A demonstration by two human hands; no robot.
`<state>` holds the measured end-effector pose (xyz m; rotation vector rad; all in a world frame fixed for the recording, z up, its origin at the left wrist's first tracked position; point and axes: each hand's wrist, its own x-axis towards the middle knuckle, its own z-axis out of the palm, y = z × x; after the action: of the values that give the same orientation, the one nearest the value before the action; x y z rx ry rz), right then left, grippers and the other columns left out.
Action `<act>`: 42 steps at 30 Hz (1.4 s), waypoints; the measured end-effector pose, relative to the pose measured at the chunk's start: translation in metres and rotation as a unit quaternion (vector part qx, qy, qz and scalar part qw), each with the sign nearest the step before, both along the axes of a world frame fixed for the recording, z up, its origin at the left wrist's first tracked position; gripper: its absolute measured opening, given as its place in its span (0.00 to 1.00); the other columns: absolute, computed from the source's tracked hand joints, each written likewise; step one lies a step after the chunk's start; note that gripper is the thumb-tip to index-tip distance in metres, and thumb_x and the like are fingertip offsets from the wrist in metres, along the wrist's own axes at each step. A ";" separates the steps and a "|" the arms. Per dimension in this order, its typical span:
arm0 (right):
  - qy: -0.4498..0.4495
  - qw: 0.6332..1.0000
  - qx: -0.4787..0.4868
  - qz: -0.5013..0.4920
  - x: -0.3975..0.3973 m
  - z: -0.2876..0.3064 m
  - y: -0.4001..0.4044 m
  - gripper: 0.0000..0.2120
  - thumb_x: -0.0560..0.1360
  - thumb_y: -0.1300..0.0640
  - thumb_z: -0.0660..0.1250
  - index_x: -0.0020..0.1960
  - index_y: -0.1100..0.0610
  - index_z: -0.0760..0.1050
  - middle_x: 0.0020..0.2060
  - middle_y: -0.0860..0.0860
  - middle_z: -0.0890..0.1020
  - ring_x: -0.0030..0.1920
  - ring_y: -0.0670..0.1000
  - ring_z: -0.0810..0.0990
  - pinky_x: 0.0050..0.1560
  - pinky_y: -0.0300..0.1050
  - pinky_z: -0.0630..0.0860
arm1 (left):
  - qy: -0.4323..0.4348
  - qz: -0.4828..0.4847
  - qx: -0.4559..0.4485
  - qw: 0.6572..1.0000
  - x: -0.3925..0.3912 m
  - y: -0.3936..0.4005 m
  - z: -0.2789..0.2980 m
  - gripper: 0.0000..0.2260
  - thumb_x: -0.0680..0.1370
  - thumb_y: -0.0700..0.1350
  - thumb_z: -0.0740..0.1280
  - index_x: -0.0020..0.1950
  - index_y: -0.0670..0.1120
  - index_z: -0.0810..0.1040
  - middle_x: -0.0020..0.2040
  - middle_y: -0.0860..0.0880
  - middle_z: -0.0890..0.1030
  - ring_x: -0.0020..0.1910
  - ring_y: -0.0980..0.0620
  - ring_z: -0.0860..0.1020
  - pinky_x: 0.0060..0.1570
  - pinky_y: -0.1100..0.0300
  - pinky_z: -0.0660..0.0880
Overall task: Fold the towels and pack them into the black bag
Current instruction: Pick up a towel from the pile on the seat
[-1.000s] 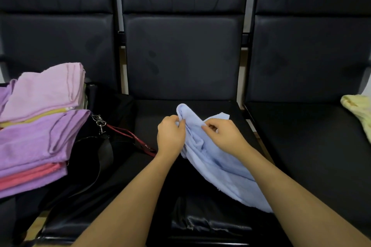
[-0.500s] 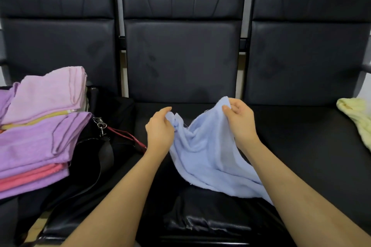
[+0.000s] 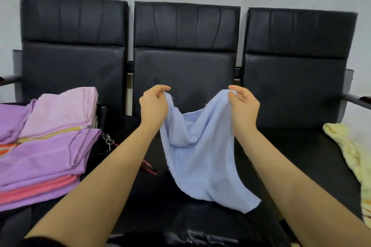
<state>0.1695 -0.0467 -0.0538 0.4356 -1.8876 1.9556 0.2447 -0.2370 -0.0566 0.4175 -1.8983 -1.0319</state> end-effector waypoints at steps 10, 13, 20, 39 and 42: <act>-0.032 0.993 -0.109 -0.020 0.006 0.065 -0.003 0.17 0.75 0.66 0.60 0.60 0.54 0.78 0.56 0.48 0.81 0.58 0.49 0.79 0.62 0.49 0.75 | -0.126 0.061 -0.224 0.965 0.009 -0.023 0.073 0.18 0.78 0.31 0.54 0.65 0.39 0.72 0.58 0.39 0.71 0.48 0.43 0.72 0.46 0.56 0.70; -0.030 0.996 -0.087 -0.021 0.009 0.069 -0.001 0.15 0.76 0.65 0.61 0.59 0.55 0.79 0.54 0.50 0.81 0.56 0.49 0.79 0.60 0.47 0.76 | -0.182 0.073 -0.304 0.932 0.012 -0.027 0.076 0.15 0.76 0.29 0.55 0.59 0.37 0.73 0.56 0.40 0.71 0.45 0.43 0.72 0.44 0.50 0.71; 0.006 0.997 -0.047 -0.060 0.013 0.079 0.007 0.12 0.77 0.65 0.59 0.53 0.59 0.80 0.48 0.50 0.81 0.48 0.47 0.77 0.42 0.30 0.69 | -0.140 0.156 -0.319 0.924 0.019 -0.027 0.077 0.16 0.78 0.35 0.57 0.62 0.45 0.75 0.54 0.45 0.78 0.48 0.43 0.78 0.48 0.55 0.66; -0.009 0.999 0.028 -0.039 0.024 0.065 0.005 0.15 0.77 0.66 0.59 0.58 0.59 0.79 0.54 0.54 0.81 0.54 0.53 0.79 0.61 0.48 0.75 | -0.203 0.047 -0.325 0.922 0.019 -0.009 0.072 0.08 0.78 0.32 0.57 0.45 0.41 0.72 0.47 0.44 0.68 0.43 0.45 0.69 0.39 0.57 0.65; 0.001 0.994 0.068 -0.081 0.020 0.062 0.008 0.13 0.78 0.66 0.59 0.58 0.61 0.80 0.55 0.55 0.81 0.52 0.50 0.78 0.53 0.39 0.72 | -0.211 0.123 -0.373 0.895 0.025 -0.014 0.070 0.08 0.76 0.31 0.58 0.47 0.42 0.72 0.47 0.45 0.72 0.41 0.48 0.67 0.35 0.57 0.62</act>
<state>0.1892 -0.0385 0.0084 0.3118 -1.9954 1.7311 0.2694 -0.2508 0.0134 0.4265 -2.3721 0.0100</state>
